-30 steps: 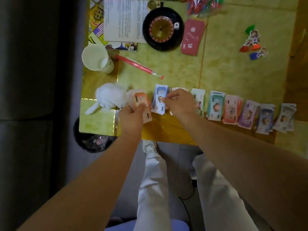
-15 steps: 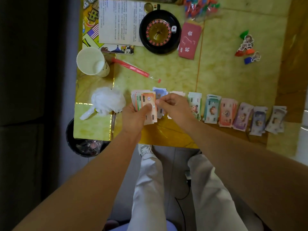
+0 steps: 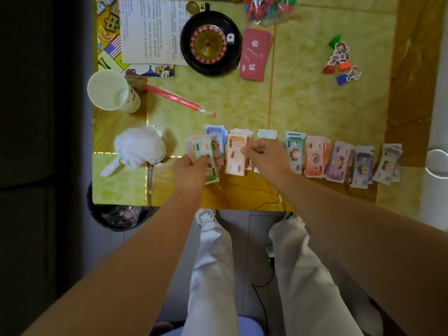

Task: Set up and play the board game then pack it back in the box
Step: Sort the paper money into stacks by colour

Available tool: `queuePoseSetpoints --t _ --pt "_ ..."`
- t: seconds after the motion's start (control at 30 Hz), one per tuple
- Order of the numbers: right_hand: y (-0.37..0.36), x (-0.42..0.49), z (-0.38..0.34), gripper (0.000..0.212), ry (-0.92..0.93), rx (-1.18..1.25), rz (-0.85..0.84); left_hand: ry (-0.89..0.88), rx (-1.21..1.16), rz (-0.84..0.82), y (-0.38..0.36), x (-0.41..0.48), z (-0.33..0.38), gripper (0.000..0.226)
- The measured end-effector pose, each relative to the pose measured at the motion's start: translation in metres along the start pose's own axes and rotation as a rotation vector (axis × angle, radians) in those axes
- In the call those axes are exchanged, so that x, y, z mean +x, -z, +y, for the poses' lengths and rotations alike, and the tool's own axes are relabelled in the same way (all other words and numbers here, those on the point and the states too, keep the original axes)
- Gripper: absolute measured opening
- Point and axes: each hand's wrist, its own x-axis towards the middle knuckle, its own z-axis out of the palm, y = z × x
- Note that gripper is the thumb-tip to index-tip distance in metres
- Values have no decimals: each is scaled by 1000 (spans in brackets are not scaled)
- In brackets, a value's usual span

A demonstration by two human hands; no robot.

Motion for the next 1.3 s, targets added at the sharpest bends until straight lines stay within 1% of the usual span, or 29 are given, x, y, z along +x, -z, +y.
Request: queuePoseSetpoints --t 0.07,0.1,0.17,0.23,0.3,0.4,0.47,0.53,0.6,0.67,0.77,0.83,0.97,1.07,1.13,1.2,1.27,1.3 --pt "-1 6 2 8 19 -75 61 -9 5 -8 2 2 -2 23" --pt "-2 9 3 8 27 -106 91 -10 7 -20 2 2 -3 21" --pt "-4 14 6 13 30 -154 148 -7 -7 -42 2 2 -5 18" --pt "-6 14 6 20 41 -142 177 -6 -23 -55 -1 2 -7 20" --pt "-7 10 6 20 87 -56 131 -5 -17 -48 -6 1 -9 20" --pt "-4 0 5 16 100 73 -49 -11 11 -41 -15 -1 -11 16" --pt "2 -6 5 20 104 92 -154 -14 28 -73 -22 -4 -11 17" --pt "10 -9 5 14 118 117 -181 -5 34 -120 -29 -8 -11 17" --pt "20 -10 4 7 113 137 -172 22 28 -124 -36 -10 -11 15" --pt "29 -8 6 5 102 105 -126 46 22 -96 -41 -12 -11 13" --pt "43 3 16 7 70 9 30 42 78 -53 -46 -12 -11 14" --pt "49 10 22 8 37 -14 117 23 104 -33 -48 -9 -12 12" --pt "49 19 27 14 12 -72 215 5 113 -40 -57 -7 -13 11" --pt "47 16 26 19 60 -33 255 10 113 -59 -63 -8 -17 10" --pt "47 11 23 23 86 47 187 10 110 -61 -69 -10 -19 11" --pt "50 6 23 26 101 93 27 12 118 -75 -75 -13 -20 12" --pt "55 4 24 22 110 98 -113 23 126 -118 -82 -16 -20 11" --pt "60 3 25 17 109 103 -141 34 133 -138 -87 -18 -20 12"
